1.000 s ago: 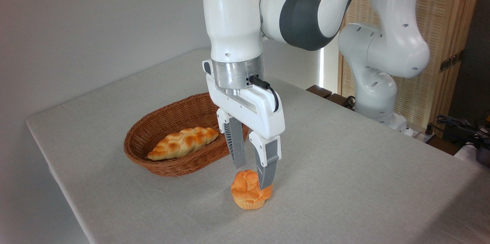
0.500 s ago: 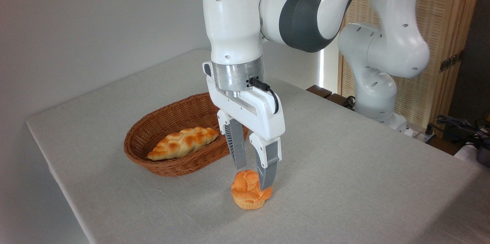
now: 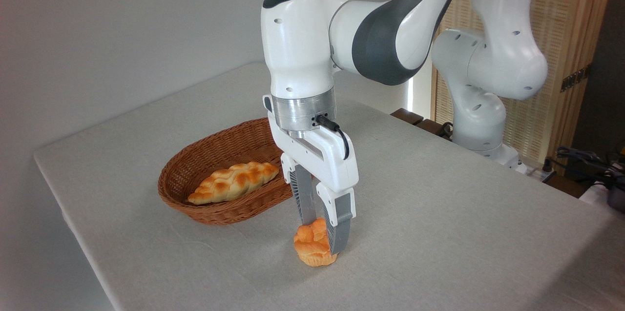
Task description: Put bread into the basket
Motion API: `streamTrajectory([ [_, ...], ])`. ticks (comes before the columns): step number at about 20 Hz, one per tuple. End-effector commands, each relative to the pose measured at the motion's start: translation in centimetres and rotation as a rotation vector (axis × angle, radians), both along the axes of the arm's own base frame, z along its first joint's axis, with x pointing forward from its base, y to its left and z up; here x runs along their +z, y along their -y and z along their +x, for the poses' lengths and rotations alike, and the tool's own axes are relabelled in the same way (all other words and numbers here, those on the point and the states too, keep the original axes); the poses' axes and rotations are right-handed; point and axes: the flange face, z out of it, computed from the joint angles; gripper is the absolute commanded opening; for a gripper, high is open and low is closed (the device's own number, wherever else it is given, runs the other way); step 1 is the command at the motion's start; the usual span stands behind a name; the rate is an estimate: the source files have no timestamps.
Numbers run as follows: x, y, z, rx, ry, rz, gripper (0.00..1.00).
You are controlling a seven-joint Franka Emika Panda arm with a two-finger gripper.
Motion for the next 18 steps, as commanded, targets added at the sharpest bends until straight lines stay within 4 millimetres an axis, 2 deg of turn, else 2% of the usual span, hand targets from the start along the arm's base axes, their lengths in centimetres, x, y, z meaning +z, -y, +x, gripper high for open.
streamTrajectory([
  [1, -0.2, -0.1, 0.0, -0.023, 0.017, 0.012, 0.47],
  [5, -0.2, -0.1, 0.0, -0.025, 0.017, 0.012, 0.36],
  [11, -0.5, 0.2, 0.0, -0.032, 0.011, 0.013, 0.37],
  [14, -1.6, 0.7, 0.2, -0.062, -0.014, 0.019, 0.38],
  [18, -2.6, 1.0, 0.0, -0.077, -0.037, 0.020, 0.15],
])
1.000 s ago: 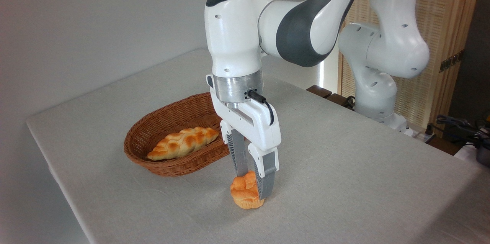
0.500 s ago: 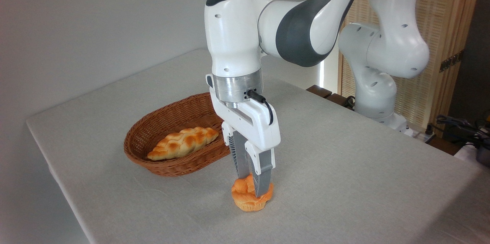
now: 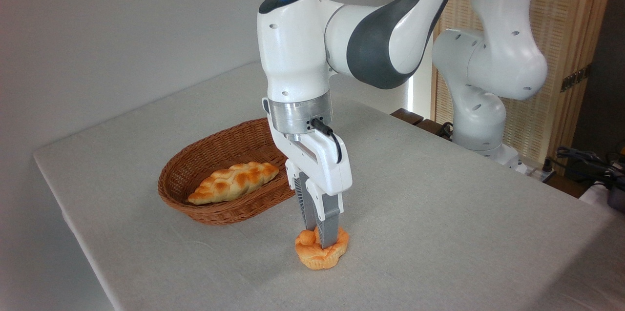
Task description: Put bread into the basket
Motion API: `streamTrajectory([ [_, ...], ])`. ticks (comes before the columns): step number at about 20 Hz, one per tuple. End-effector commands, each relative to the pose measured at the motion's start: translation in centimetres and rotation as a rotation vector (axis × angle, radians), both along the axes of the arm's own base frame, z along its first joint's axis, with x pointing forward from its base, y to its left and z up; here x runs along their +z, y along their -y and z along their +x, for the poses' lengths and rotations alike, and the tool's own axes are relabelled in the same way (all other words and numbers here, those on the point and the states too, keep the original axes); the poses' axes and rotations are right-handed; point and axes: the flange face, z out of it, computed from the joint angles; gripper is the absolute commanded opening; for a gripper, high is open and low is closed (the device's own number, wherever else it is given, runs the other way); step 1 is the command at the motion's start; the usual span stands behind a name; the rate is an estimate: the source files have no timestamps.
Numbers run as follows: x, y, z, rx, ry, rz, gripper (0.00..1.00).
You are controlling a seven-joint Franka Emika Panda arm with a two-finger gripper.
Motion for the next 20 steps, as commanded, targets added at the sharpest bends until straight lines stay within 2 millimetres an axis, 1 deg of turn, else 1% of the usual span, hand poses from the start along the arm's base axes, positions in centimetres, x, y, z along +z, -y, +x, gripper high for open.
streamTrajectory([
  [1, -1.9, 0.3, -0.2, -0.031, -0.022, 0.014, 0.06],
  [2, -1.9, 0.6, -0.2, -0.035, -0.022, 0.014, 0.00],
  [6, -1.5, 0.7, -0.2, -0.037, -0.019, 0.013, 0.00],
  [12, -0.4, 0.6, -0.1, -0.032, -0.014, 0.012, 0.00],
  [16, 1.1, 0.3, 0.2, -0.022, -0.045, 0.018, 0.00],
  [18, 2.5, 0.2, 0.5, -0.010, -0.049, 0.015, 0.00],
  [20, 5.4, 0.0, 1.1, 0.008, -0.064, 0.014, 0.00],
])
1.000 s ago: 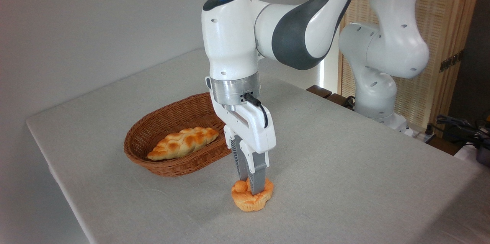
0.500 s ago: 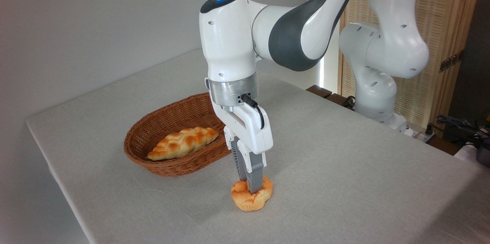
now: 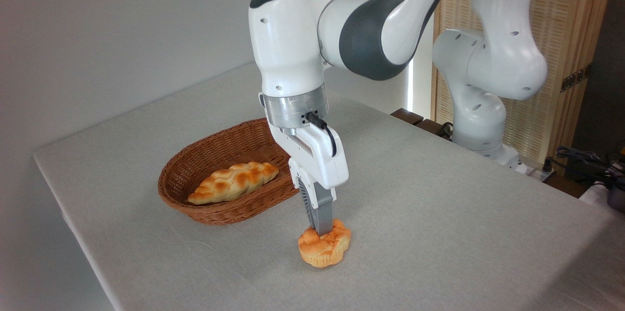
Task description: Put bread into the basket
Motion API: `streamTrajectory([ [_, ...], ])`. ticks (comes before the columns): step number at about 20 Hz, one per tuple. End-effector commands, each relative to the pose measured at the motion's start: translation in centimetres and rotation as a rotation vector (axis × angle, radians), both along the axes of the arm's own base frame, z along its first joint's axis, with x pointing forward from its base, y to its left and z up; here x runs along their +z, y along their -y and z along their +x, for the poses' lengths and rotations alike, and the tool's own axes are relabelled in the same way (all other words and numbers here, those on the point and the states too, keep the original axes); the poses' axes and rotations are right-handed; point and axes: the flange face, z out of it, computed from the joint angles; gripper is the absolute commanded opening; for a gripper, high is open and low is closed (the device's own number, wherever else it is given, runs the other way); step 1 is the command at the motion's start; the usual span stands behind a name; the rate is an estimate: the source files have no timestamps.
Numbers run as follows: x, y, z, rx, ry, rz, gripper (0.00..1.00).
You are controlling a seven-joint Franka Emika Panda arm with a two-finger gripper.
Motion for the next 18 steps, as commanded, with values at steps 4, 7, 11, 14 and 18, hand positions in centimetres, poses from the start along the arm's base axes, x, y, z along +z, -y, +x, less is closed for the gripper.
streamTrajectory([
  [4, 7.8, -0.2, 1.3, 0.037, -0.031, -0.029, 0.00],
  [7, 9.7, 0.4, 1.4, 0.041, -0.031, -0.054, 0.00],
  [11, 12.7, 4.2, 0.1, 0.022, -0.078, -0.132, 0.00],
  [14, 13.6, 10.3, -1.5, 0.020, -0.103, -0.198, 0.00],
  [18, 12.4, 18.6, -3.2, 0.079, -0.126, -0.158, 0.00],
])
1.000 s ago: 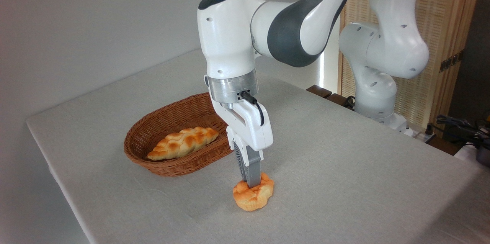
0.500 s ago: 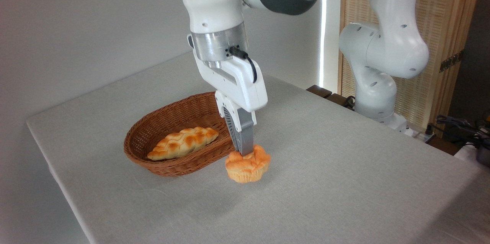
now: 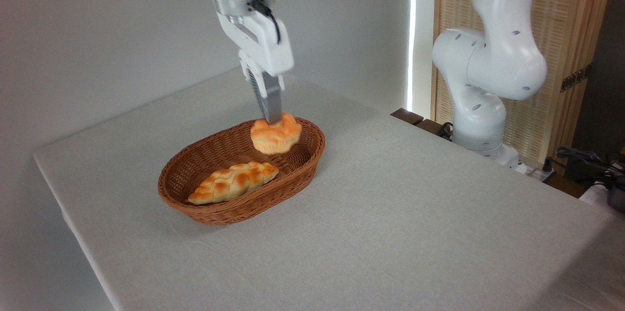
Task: Put bread into the basket
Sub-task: 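Lift the bun and carry it over the wicker basket, then lower the bun into the basket and open the gripper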
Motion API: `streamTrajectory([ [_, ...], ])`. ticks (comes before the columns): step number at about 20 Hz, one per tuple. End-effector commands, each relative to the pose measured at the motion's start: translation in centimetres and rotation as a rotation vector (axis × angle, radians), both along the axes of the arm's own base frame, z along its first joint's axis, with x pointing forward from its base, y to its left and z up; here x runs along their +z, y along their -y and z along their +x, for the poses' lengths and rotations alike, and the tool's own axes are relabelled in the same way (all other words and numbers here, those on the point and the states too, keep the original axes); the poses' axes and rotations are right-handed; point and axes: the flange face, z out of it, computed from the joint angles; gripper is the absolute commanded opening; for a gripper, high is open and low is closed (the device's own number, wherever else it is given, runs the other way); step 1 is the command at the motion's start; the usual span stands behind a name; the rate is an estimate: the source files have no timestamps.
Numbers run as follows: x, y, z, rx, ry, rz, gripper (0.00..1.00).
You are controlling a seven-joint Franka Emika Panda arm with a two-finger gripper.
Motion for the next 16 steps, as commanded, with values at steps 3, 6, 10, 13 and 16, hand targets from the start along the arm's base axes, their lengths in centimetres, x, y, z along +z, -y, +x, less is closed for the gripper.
streamTrajectory([
  [3, -2.3, 9.0, -2.6, 0.048, -0.064, 0.047, 0.00],
  [6, -5.5, 10.2, -2.2, 0.040, -0.114, 0.062, 0.12],
  [10, -7.6, 10.1, -2.0, 0.037, -0.157, 0.077, 0.62],
  [13, -7.8, 9.8, -2.0, 0.031, -0.159, 0.090, 1.00],
  [16, -7.8, 9.5, -1.9, 0.036, -0.161, 0.089, 1.00],
])
